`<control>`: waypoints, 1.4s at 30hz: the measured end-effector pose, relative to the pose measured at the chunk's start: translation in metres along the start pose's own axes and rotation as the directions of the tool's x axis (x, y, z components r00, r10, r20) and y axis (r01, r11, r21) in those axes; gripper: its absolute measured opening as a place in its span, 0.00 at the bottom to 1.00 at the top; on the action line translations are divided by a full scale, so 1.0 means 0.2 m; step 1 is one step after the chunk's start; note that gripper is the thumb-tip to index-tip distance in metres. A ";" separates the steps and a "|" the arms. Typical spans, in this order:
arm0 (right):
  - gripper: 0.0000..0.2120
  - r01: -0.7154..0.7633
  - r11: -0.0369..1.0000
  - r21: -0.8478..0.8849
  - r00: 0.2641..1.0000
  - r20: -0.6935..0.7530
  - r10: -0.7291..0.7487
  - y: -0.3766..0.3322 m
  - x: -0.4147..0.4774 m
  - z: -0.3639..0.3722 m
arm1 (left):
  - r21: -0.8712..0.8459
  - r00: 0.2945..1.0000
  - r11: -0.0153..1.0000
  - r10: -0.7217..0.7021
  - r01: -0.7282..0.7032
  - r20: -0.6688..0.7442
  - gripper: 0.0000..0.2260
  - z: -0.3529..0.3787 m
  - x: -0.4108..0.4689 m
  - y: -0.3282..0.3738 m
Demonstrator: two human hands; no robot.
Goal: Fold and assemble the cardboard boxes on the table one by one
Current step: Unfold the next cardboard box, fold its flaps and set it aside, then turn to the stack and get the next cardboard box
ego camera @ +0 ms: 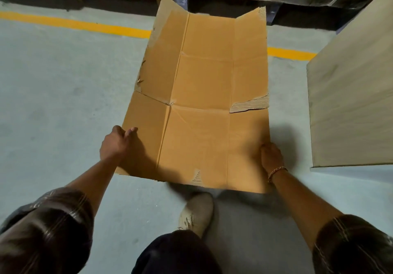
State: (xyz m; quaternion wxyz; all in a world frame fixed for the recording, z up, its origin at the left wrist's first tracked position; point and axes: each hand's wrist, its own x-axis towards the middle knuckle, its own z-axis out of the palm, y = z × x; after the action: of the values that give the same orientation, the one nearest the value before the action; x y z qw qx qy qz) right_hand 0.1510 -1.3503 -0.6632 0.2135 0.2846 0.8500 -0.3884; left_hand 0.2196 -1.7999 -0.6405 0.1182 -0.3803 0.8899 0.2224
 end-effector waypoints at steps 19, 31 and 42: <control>0.38 0.372 0.803 -0.466 0.928 0.212 -0.307 -0.30 -0.43 -0.10 | 0.322 0.864 0.803 0.484 -0.502 0.140 0.37 -0.19 -0.36 0.31; 0.35 0.519 0.733 -0.440 0.840 0.100 -0.534 -1.19 -1.45 -1.09 | 0.170 0.804 0.791 0.594 -0.588 0.024 0.36 -1.62 -1.12 1.01; 0.44 0.478 0.824 -0.304 0.832 -0.143 -0.535 -1.57 -2.23 -2.23 | 0.042 0.592 0.591 0.802 -0.806 0.080 0.38 -2.50 -1.78 1.90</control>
State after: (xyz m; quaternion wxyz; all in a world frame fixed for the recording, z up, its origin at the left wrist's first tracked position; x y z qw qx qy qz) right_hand 0.2178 -1.3119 0.0375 0.0405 0.0587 0.9560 -0.2844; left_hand 0.1656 -1.5875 0.0470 0.0426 0.0724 0.9699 0.2287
